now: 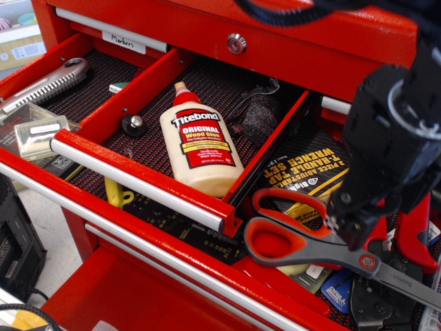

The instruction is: Pick up scissors and put into drawer

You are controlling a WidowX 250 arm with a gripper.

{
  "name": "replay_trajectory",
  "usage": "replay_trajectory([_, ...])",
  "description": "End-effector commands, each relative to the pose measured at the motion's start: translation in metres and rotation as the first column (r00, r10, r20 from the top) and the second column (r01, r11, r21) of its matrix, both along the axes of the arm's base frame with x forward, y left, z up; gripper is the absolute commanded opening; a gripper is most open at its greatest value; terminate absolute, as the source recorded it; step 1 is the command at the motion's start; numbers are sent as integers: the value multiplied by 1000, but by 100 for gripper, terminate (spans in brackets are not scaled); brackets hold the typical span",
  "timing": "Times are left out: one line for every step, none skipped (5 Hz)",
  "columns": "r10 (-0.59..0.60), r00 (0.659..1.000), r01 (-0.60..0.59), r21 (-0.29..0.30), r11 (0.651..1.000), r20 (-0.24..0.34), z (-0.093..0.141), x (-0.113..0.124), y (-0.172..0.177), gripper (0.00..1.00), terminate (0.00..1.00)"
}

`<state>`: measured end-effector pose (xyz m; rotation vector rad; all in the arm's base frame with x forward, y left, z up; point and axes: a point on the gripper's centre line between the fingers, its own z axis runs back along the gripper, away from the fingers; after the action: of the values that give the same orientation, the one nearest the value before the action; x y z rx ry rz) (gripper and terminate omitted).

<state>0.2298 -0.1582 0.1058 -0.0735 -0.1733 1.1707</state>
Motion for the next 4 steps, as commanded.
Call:
replay_trajectory([67,996,-63,-89,994,52,-10,6,-5,100,0])
replay_trajectory([90,993,-82,-100,992,81,-24,5,-5,100,0])
replay_trajectory([95,991,-82,-133,988,93,-36,3,-3,100,0])
replay_trajectory([105,989,-91,-136,987,102,-42,0,-3,100,0])
